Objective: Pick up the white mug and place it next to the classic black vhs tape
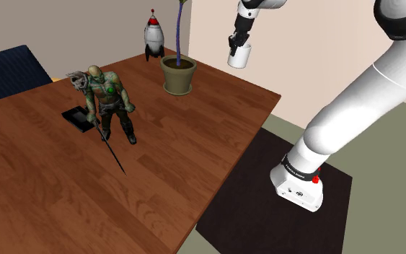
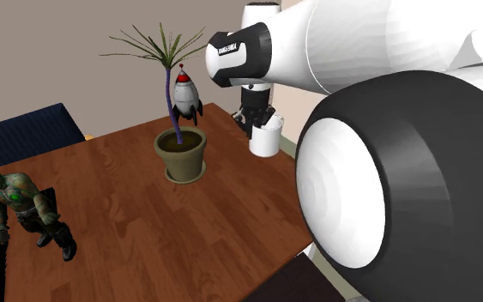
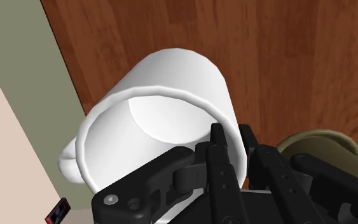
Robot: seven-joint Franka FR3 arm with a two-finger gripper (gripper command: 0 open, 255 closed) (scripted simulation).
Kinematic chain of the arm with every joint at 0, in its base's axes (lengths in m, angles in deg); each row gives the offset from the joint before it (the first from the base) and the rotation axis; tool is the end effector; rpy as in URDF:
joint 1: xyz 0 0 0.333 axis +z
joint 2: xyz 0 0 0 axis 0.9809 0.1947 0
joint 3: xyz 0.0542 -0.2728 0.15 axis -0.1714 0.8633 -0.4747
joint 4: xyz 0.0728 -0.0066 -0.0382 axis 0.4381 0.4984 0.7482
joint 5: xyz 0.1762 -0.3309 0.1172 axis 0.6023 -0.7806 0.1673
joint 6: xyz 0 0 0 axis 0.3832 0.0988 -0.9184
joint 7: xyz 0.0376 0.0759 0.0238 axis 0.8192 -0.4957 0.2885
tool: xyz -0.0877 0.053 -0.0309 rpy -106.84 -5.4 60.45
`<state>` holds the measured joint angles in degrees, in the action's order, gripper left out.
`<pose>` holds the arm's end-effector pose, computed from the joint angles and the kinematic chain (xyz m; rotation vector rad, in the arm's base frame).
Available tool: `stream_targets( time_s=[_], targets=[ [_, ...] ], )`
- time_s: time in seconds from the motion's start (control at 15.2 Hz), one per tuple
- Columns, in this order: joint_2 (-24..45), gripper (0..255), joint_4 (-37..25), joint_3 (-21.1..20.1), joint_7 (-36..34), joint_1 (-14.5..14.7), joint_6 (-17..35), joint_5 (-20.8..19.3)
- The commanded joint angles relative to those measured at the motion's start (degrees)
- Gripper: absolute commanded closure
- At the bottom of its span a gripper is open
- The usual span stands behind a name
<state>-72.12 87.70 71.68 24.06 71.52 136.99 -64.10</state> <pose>0.4791 -0.1899 0.5180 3.1053 -0.1784 0.1757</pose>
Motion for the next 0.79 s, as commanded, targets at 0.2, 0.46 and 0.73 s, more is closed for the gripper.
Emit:
stream_targets(
  time_s=[0.2,0.46,0.73],
  targets=[
    [2.05,255,-2.21,-3.85,-6.53,2.81,-0.3,0.29],
    [4.63,255,-5.03,-6.79,-11.69,5.12,-0.66,0.43],
    [8.0,255,-8.92,-9.48,-16.69,7.42,-1.32,0.37]
  ],
)
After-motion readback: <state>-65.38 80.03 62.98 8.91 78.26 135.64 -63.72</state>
